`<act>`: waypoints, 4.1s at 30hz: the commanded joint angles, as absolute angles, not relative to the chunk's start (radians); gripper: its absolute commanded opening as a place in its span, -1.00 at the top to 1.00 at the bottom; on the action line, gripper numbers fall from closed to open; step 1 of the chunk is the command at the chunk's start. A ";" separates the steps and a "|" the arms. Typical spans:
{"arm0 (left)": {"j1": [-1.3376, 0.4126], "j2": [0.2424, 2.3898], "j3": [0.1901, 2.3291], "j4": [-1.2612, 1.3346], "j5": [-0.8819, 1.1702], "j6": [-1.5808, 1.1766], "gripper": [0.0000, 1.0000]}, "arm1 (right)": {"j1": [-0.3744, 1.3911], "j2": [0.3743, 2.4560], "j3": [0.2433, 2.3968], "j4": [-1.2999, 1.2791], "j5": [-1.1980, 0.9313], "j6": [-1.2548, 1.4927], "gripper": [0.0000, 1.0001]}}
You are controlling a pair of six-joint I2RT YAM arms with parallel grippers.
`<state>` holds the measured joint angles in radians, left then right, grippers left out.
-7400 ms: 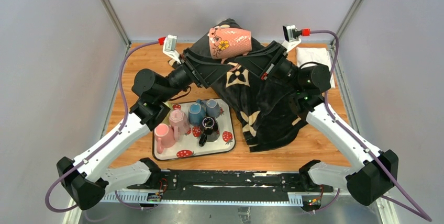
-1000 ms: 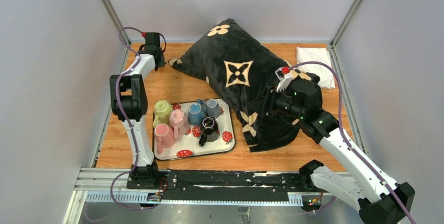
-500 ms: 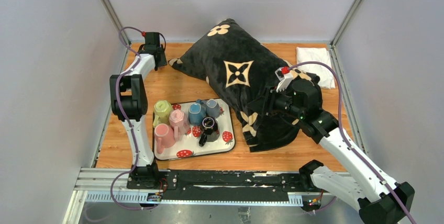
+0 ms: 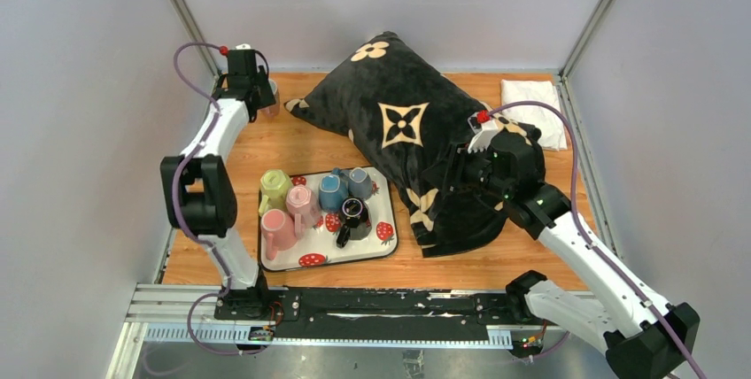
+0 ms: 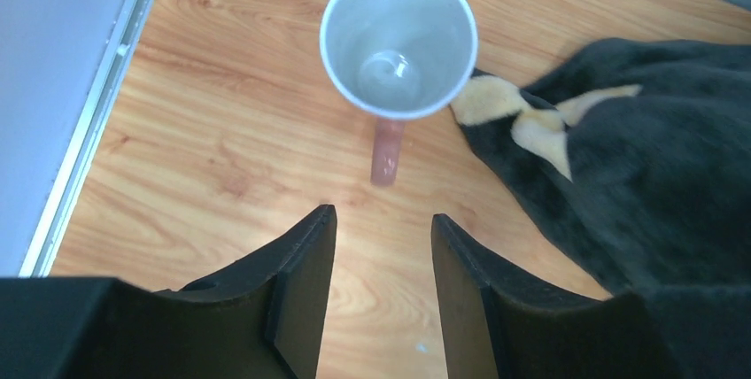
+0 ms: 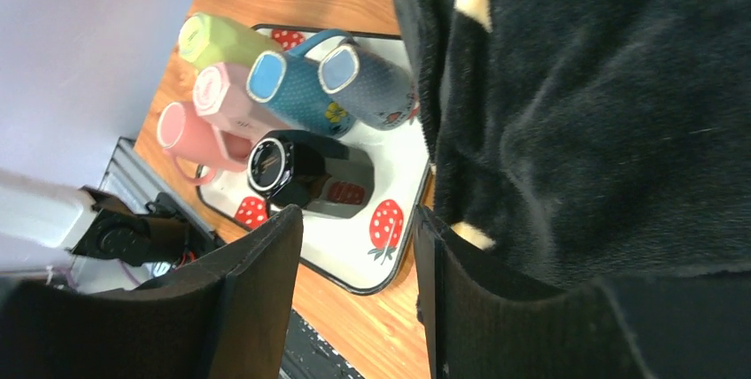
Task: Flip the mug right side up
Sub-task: Place the cup at the corner of the board, then turn over the cup on the tray.
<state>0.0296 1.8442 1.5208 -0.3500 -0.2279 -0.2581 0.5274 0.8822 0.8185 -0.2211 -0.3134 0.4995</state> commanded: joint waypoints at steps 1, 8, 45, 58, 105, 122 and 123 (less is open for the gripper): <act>0.033 1.691 1.412 -0.344 -0.158 -0.304 -0.01 | 0.520 0.906 0.889 -0.270 -0.205 0.491 -0.09; 0.012 1.464 1.251 -0.344 -0.048 -0.332 -0.01 | 0.520 1.000 0.958 -0.322 -0.213 0.499 -0.11; -0.097 0.736 0.886 -0.541 0.017 -0.270 -0.07 | 1.165 1.624 1.492 -0.787 0.411 0.977 -0.36; -0.107 0.666 0.794 -0.489 0.002 -0.231 -0.07 | 1.203 1.836 1.630 -0.902 0.371 1.109 -0.35; -0.124 0.646 0.795 -0.504 -0.089 -0.206 -0.11 | 1.157 1.970 1.625 -0.931 0.364 1.074 0.34; -0.124 0.648 0.795 -0.505 -0.095 -0.204 -0.12 | 1.139 1.902 1.491 -0.743 0.385 0.991 0.23; -0.124 0.648 0.795 -0.505 -0.096 -0.204 -0.12 | 1.139 1.896 1.487 -0.734 0.392 0.984 0.23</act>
